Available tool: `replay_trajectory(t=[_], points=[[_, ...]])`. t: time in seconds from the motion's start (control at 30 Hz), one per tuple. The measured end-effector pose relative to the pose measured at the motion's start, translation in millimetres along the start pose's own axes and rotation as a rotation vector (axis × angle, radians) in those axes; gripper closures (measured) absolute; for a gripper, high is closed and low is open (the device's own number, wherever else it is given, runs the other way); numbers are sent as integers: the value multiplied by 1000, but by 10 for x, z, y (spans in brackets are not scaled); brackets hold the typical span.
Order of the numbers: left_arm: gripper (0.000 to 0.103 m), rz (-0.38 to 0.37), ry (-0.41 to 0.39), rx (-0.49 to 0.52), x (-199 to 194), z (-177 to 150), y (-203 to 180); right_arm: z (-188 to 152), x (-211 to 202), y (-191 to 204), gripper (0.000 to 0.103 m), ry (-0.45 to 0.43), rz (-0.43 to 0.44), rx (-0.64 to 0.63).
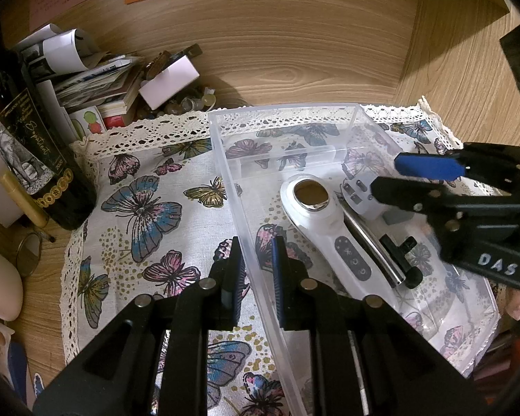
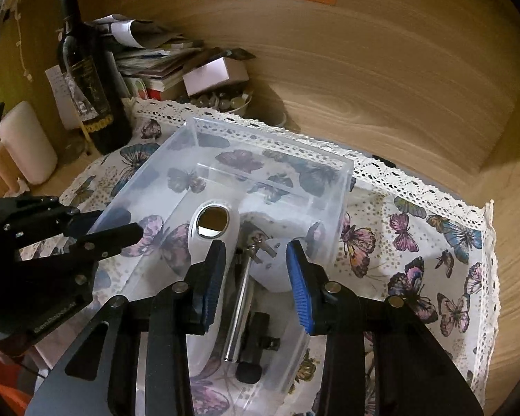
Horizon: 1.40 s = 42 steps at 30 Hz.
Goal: Organize rigid objects
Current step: 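Place the white cube into the clear box and open the right gripper, then move the right gripper toward the keys and lighter on the cloth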
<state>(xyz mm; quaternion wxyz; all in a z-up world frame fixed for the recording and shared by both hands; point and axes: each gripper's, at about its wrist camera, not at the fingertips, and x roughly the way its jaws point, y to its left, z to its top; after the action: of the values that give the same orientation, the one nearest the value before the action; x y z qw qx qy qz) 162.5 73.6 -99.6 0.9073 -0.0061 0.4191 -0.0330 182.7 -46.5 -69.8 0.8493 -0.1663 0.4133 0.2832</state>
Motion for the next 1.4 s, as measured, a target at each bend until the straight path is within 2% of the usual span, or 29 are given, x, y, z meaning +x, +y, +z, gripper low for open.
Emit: replay_trajectory(t=[0.27, 0.53, 0.77, 1.13, 1.2, 1.3, 1.4], points=[[89, 0, 0, 2, -3, 3, 3, -14, -312, -167, 69, -63, -39, 45], [89, 1, 0, 4, -1, 8, 2, -211, -795, -531, 68, -133, -214, 109], [89, 6, 1, 8, 8, 10, 0, -560, -818, -769, 62, -70, -300, 157], [89, 18, 8, 24, 25, 5, -25, -1087, -214, -1048, 61, 133, -287, 270], [89, 17, 8, 23, 25, 5, -23, -1123, -168, -1086, 62, 137, -282, 281], [89, 20, 9, 21, 28, 4, -26, -1145, -143, -1124, 72, 132, -278, 283], [89, 20, 9, 22, 28, 3, -25, -1139, -160, -1099, 72, 112, -285, 273]])
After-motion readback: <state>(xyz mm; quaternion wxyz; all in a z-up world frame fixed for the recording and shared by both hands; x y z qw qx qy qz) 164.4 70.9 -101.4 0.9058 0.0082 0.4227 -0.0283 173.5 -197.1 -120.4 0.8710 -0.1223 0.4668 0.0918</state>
